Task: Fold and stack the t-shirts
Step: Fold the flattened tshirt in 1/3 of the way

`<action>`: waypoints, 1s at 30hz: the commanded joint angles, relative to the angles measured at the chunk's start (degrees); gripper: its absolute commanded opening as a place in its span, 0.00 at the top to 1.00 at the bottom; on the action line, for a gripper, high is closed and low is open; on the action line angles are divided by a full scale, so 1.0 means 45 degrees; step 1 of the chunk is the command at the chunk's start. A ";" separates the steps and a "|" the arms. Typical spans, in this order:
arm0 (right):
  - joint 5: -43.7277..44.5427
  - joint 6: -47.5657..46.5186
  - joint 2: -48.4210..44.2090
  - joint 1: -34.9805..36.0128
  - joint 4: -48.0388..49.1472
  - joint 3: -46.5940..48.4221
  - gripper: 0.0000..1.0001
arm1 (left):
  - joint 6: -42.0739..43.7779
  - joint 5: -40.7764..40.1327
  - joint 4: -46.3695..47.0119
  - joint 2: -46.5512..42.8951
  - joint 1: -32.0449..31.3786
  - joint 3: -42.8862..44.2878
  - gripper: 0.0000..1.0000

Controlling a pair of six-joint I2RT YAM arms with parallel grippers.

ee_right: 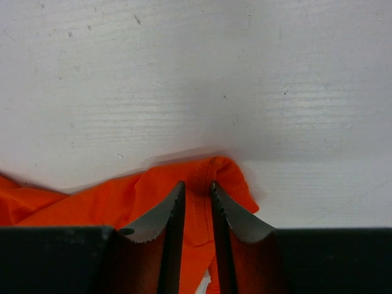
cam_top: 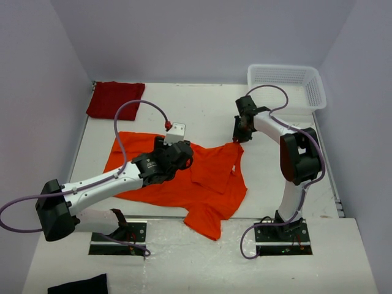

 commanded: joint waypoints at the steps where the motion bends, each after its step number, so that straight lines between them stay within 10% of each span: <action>1: -0.0283 0.0167 -0.0039 -0.0030 0.0234 -0.0167 0.76 | 0.0260 -0.0079 0.0374 0.0048 0.0325 0.0077 0.28; 16: 0.0067 0.0985 0.0371 -0.0011 -0.0214 0.0261 1.00 | 0.0476 0.0467 0.0590 0.0399 0.1360 0.0585 0.28; 30: 0.2744 0.1945 0.0020 0.0145 -0.1465 0.0808 1.00 | -0.0540 0.1756 0.0413 0.3933 0.4425 0.1835 0.30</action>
